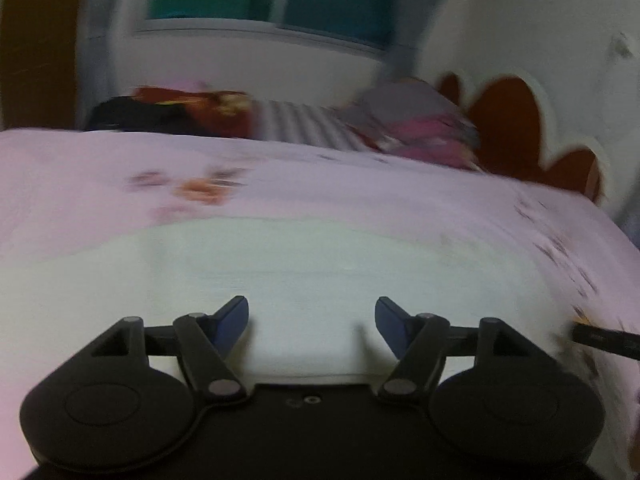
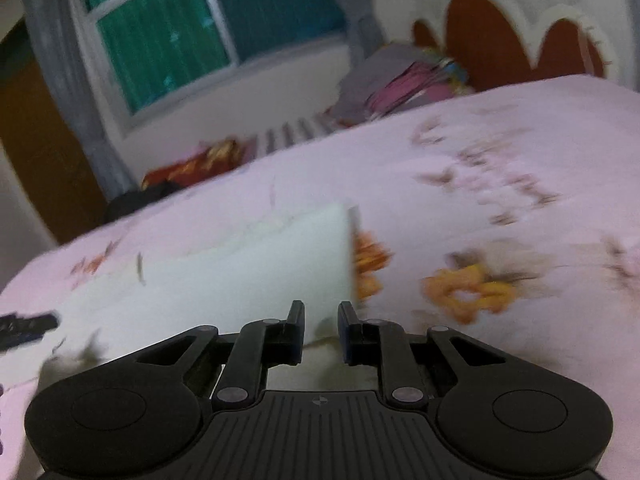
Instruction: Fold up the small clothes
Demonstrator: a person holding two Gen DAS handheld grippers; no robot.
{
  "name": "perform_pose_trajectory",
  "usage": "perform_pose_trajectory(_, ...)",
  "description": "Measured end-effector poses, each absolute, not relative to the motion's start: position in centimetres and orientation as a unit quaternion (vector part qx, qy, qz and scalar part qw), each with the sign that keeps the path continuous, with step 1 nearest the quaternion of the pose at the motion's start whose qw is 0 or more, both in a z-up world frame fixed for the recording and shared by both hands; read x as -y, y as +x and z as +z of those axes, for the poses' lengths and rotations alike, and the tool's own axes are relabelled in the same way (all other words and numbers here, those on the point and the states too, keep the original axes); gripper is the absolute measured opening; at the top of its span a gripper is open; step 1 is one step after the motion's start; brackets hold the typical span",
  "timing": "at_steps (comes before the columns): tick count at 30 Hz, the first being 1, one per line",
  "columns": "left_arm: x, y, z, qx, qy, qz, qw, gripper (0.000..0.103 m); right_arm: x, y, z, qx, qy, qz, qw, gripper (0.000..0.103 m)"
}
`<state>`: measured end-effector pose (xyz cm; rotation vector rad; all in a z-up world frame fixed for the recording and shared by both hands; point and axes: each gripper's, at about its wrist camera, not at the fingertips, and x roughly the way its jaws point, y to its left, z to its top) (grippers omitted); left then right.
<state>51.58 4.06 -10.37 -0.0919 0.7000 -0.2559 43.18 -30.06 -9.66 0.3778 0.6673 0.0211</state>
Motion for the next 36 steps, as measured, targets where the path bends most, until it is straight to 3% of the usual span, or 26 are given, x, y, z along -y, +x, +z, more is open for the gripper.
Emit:
perform_pose_trajectory(5, -2.8, 52.2, -11.9, -0.353, -0.011, -0.124, 0.927, 0.069, 27.2, 45.3, -10.8, -0.352, 0.123, 0.045, 0.927, 0.019)
perform_pose_trajectory(10, -5.5, 52.1, -13.2, -0.378, -0.037, -0.094, 0.92, 0.069, 32.1, 45.3, -11.8, -0.381, 0.164, -0.017, 0.91, 0.019)
perform_pose_trajectory(14, -2.9, 52.4, -12.1, -0.364, -0.04, -0.117, 0.923, 0.072, 30.0, 46.0, -9.8, -0.339, 0.145, 0.009, 0.93, 0.019)
perform_pose_trajectory(19, -0.1, 53.8, -12.3, -0.36, 0.002, -0.137, 0.923, 0.075, 24.3, 48.8, -10.9, -0.361, 0.103, 0.108, 0.921, 0.019)
perform_pose_trajectory(22, -2.4, 54.5, -13.6, -0.372, 0.025, -0.11, 0.922, 0.075, 26.4, 50.2, -11.9, -0.373, 0.091, 0.065, 0.921, 0.018)
perform_pose_trajectory(23, -3.3, 54.8, -14.1, -0.377, 0.021, -0.107, 0.92, 0.076, 28.3, 50.7, -12.2, -0.38, 0.104, 0.032, 0.919, 0.017)
perform_pose_trajectory(24, -3.9, 54.8, -14.0, -0.374, 0.01, -0.111, 0.921, 0.075, 30.2, 51.3, -12.3, -0.382, 0.128, 0.023, 0.915, 0.0)
perform_pose_trajectory(33, -0.9, 55.4, -13.4, -0.375, 0.021, -0.116, 0.92, 0.076, 26.5, 55.4, -11.0, -0.377, 0.088, 0.089, 0.918, 0.0)
perform_pose_trajectory(36, -1.9, 55.3, -14.4, -0.376, 0.026, -0.117, 0.919, 0.079, 28.4, 56.7, -11.6, -0.372, 0.096, 0.029, 0.923, 0.0)
